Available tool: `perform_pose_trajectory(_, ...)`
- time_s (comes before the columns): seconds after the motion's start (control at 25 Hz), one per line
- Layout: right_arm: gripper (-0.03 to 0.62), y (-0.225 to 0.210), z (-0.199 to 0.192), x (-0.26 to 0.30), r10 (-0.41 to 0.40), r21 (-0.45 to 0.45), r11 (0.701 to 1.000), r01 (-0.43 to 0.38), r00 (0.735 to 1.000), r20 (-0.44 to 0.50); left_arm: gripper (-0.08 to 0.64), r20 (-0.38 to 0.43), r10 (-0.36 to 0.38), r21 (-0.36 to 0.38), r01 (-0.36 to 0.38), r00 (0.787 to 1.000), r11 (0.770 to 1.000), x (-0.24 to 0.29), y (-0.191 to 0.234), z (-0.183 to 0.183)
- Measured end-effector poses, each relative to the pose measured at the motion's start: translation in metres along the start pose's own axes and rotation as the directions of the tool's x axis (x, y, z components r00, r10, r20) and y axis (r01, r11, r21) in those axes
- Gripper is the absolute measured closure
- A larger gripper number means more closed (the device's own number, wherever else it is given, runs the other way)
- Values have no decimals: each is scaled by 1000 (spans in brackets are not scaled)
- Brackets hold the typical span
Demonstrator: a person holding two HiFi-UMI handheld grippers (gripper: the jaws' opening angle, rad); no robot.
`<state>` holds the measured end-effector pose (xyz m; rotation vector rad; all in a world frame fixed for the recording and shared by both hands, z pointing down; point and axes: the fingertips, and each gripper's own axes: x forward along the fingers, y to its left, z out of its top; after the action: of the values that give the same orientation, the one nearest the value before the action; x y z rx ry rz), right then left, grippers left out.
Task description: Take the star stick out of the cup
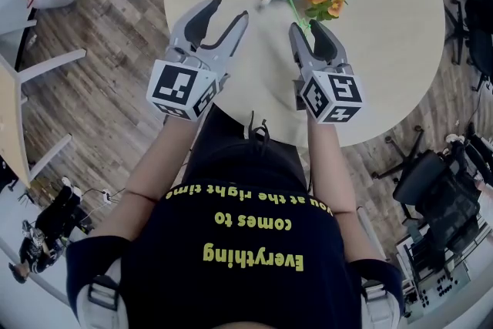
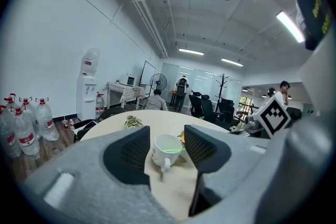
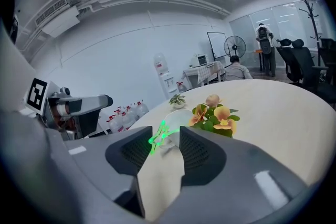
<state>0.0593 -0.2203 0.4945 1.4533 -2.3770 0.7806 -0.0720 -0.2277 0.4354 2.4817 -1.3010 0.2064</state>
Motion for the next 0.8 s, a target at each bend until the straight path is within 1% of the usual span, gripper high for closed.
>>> perform_pose_trajectory(0.08,427,0,1,-1,-6,-11,1000,6,1000,1,375,3,0,2,0,1000,1000,-1,0,0)
perform_pose_trajectory(0.28,461,-3,2,-2,-31,-31,999,31,999,11,423,5,6,10,-6,1000,1000,-3,0,0)
perform_pose_trajectory(0.48,506,-6,5,-3,-61,-55,997,62,998,20,525,10,7,15,-7,1000,1000,-5,1,0)
perform_pose_trajectory(0.6,528,-6,8,-5,-67,-64,996,68,997,25,553,31,11,16,-12,999,1000,-8,1,5)
perform_pose_trajectory(0.68,549,-7,9,-6,-73,-72,995,75,997,30,557,38,15,20,-16,999,1000,-9,1,7)
perform_pose_trajectory(0.8,560,-7,12,-9,-75,-81,994,78,997,37,557,40,19,23,-20,999,1000,-10,1,8)
